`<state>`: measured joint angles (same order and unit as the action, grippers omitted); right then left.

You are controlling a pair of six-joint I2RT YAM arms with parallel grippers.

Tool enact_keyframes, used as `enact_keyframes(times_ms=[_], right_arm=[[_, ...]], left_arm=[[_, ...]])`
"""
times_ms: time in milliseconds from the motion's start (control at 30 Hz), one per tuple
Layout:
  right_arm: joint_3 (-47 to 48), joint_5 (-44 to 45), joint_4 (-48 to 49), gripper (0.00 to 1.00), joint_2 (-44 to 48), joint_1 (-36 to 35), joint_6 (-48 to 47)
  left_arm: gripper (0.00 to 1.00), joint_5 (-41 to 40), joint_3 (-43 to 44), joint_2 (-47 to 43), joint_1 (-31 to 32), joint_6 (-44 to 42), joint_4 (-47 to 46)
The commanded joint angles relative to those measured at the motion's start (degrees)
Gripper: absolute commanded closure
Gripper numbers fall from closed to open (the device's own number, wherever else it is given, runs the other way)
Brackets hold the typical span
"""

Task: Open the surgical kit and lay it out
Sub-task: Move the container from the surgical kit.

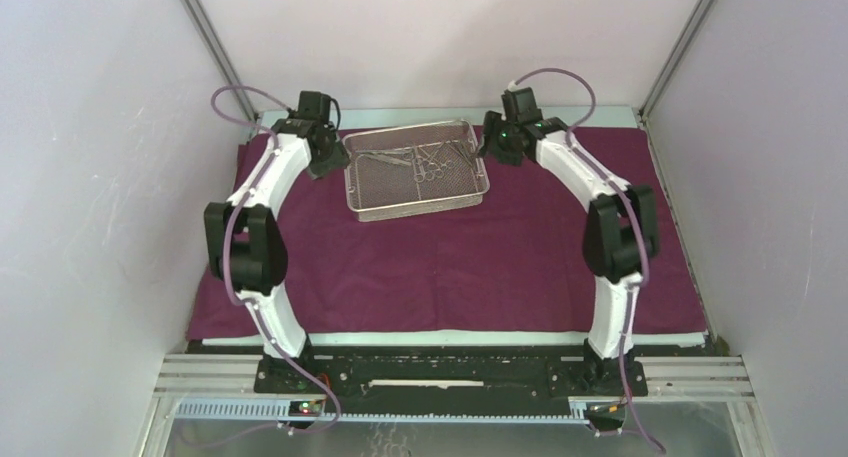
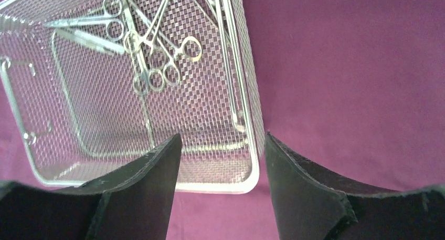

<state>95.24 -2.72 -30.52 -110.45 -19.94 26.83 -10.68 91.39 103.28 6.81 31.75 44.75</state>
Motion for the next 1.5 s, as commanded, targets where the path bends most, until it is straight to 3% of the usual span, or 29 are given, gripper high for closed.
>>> enact_keyframes(times_ms=[0,367,733,1200,1467], right_arm=[[11.3,-0.9,-1.11,0.32,-10.23,-0.3,-2.86],[18.79,-0.34,-2.7,0.36,-19.65,-2.62,-3.08],[18.36,-2.4,-2.9,0.62,-18.7,-7.23,-1.58],[22.91,-8.22,-0.61,0.63,-20.27,-16.45,3.46],[24.42,-10.44,3.4,0.62,-23.86,-19.92,8.17]], left_arm=[[0.43,2.23,8.05,5.53,-1.72,-4.39,0.42],[0.49,11.62,12.04,15.71,-1.52,-4.28,-1.83],[0.58,6.41,11.87,15.0,-1.65,-1.73,-0.61],[0.59,-0.57,9.7,11.33,-9.51,-2.3,3.76],[0.58,-0.98,13.52,13.46,-15.24,-3.0,4.85]])
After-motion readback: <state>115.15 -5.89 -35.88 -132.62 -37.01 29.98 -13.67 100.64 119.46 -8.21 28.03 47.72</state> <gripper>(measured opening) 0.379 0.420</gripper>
